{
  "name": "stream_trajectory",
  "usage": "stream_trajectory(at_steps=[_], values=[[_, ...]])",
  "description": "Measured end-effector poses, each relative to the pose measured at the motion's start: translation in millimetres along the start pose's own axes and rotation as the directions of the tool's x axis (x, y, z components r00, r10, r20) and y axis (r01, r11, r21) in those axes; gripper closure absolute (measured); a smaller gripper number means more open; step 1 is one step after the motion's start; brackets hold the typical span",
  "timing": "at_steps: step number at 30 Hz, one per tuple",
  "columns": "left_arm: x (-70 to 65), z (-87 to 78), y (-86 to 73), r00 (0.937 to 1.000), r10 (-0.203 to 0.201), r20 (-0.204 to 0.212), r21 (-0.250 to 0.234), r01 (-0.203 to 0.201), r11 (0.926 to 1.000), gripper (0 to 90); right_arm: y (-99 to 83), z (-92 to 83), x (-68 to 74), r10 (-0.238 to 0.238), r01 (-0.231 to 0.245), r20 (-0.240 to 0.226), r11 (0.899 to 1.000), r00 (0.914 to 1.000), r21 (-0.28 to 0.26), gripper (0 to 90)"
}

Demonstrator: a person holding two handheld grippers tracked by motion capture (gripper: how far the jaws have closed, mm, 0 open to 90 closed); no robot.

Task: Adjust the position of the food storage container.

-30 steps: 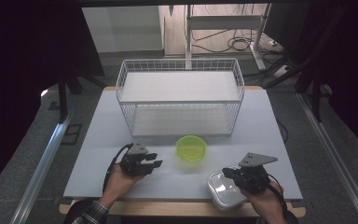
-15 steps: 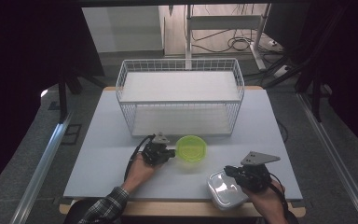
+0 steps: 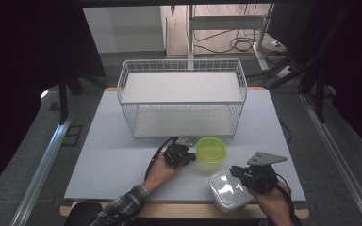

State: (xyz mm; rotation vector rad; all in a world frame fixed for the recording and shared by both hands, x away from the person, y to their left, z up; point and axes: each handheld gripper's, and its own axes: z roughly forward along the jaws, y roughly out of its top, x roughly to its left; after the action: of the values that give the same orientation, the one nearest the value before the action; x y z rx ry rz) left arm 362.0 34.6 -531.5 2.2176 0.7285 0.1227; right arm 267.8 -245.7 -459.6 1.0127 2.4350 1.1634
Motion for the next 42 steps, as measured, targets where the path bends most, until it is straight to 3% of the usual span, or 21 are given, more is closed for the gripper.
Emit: stream_trajectory(at_steps=[5, 12, 14, 18, 22, 25, 27, 33, 34, 37, 38, 39, 40, 42], values=[[-4.8, 12.7, 12.6, 0.9997, 0.022, 0.009, -0.001, -0.022, 0.9998, 89.6, -0.4, -0.5, -1.7, 0.007, -0.007, 0.004, 1.0, 1.0, 0.002, 80.8], [-19.2, 35.2, 33.1, 0.9989, 0.002, 0.046, -0.017, -0.001, 0.9998, 89.7, -1.3, -2.5, -4.5, 0.015, -0.015, 0.012, 1.0, 0.9998, 0.004, 80.9], [-22.4, 41.3, 36.6, 0.9988, 0.011, 0.047, -0.013, -0.011, 0.9999, 89.6, -1.6, -3.1, -5.1, 0.016, -0.016, 0.014, 1.0, 0.9998, 0.004, 81.0], [-22.5, 40.4, 36.6, 0.9988, 0.011, 0.048, -0.019, -0.01, 0.9998, 89.0, -3.1, -5.6, -5.3, 0.015, -0.015, 0.016, 1.0, 0.9998, 0.005, 83.3], [-15.6, 18.2, 27.8, 0.9995, 0.022, 0.021, -0.012, -0.022, 0.9997, 87.9, -8.6, -13.3, -2.7, 0.014, -0.014, 0.002, 1.0, 0.9999, 0.013, 88.7], [-14.8, 0.3, 19.2, 0.9999, 0.009, 0.011, -0.04, -0.009, 0.9992, 87.1, -15.3, -23.1, 1.0, 0.018, -0.018, -0.007, 1.0, 0.9998, 0.011, 89.0], [-13.0, -13.4, 12.9, 0.9997, 0.024, 0.0, -0.032, -0.024, 0.9992, 86.7, -20.2, -29.7, 3.1, 0.017, -0.017, 0.001, 1.0, 0.9999, 0.012, 89.0], [-14.8, -39.3, -11.8, 0.9997, -0.026, -0.004, -0.063, 0.025, 0.9977, 85.5, -33.5, -43.9, 0.3, 0.039, -0.04, 0.043, 0.999, 0.9983, 0.003, 89.0], [-17.0, -46.6, -22.5, 0.9988, -0.049, 0.005, -0.066, 0.049, 0.9966, 85.5, -39.0, -49.3, -3.4, 0.055, -0.055, 0.066, 0.998, 0.9963, 0.005, 89.0], [-23.6, -51.6, -30.4, 0.9975, -0.068, 0.018, -0.068, 0.069, 0.9953, 85.6, -45.2, -54.2, -7.2, 0.071, -0.072, 0.09, 0.997, 0.9935, 0.01, 89.0], [-33.0, -54.2, -36.8, 0.9981, -0.049, 0.038, -0.06, 0.051, 0.9969, 85.6, -52.4, -57.0, -11.2, 0.092, -0.095, 0.106, 0.995, 0.9901, 0.019, 89.0], [-33.0, -54.2, -36.8, 0.9981, -0.049, 0.038, -0.06, 0.051, 0.9969, 85.7, -56.1, -57.4, -12.9, 0.102, -0.105, 0.112, 0.994, 0.9885, 0.026, 89.0], [-47.4, -52.2, -42.3, 0.996, -0.055, 0.071, -0.062, 0.059, 0.9963, 85.7, -59.7, -57.0, -14.4, 0.113, -0.118, 0.112, 0.992, 0.9872, 0.034, 89.0], [-55.3, -50.7, -44.5, 0.9946, -0.056, 0.087, -0.057, 0.061, 0.9965, 85.7, -63.0, -56.2, -15.5, 0.122, -0.128, 0.114, 0.991, 0.986, 0.041, 89.0]])
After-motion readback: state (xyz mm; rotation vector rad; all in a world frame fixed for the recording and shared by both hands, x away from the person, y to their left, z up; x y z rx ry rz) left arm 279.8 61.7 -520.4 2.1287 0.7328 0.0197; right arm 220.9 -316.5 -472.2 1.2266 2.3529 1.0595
